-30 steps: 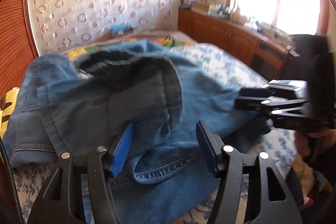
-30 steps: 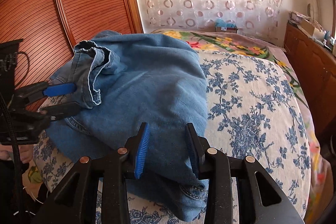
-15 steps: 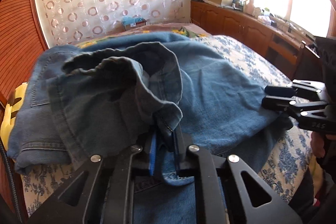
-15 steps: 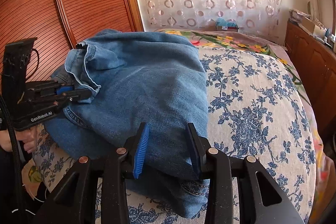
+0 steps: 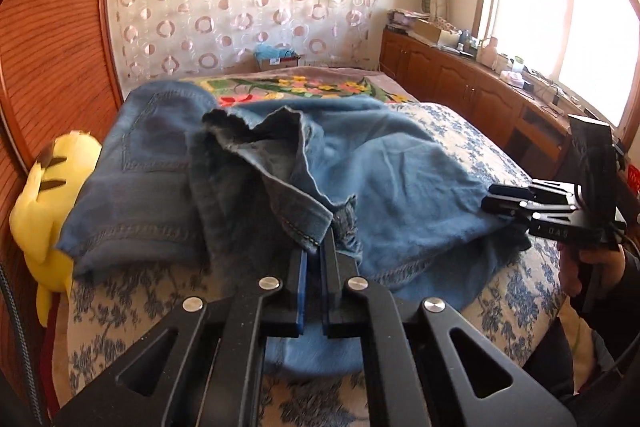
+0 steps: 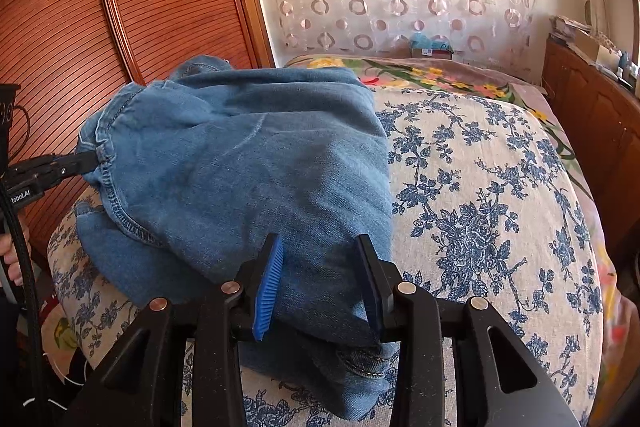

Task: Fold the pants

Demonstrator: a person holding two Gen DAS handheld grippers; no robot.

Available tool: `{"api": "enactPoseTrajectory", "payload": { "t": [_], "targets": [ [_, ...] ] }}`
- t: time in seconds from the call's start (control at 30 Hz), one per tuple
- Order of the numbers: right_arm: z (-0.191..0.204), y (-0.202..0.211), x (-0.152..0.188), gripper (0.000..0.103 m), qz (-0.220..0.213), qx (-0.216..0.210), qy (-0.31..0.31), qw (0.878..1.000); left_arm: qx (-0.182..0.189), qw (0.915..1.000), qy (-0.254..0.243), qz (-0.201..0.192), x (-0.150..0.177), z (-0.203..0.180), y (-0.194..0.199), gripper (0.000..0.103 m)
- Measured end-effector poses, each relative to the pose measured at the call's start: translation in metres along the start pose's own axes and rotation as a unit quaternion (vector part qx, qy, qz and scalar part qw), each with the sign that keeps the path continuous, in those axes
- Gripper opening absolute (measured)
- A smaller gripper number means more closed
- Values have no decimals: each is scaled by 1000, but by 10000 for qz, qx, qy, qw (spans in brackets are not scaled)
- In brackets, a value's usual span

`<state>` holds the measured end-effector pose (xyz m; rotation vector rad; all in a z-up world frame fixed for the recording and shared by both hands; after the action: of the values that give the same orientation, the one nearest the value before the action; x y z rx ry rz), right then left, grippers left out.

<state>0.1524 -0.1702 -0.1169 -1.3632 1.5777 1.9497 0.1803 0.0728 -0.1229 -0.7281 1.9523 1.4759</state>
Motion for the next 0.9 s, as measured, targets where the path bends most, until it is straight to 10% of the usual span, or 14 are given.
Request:
{"api": "enactPoseTrajectory", "payload": {
  "t": [0.37, 0.57, 0.9],
  "targets": [
    [3, 2, 1, 38, 5, 32, 11, 10000, -122, 9995, 303, 1, 10, 22, 8, 14],
    [4, 7, 2, 38, -6, 41, 30, 10000, 90, 9992, 364, -136, 3, 13, 15, 51],
    [13, 25, 10, 44, -24, -6, 187, 9998, -280, 9995, 43, -123, -2, 11, -10, 52]
  ]
}}
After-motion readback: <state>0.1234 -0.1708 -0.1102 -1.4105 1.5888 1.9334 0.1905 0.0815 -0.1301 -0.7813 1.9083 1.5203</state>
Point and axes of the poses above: each gripper's, at about its wrist camera, not at the fingertips, and y roughly against the way its jaws point, z to its left, x to its underside, the point moved 9 cm from there along -y, roughly the way its jaws point, and after that the axes turned 11 degrees about y, right-handed, at the moved point
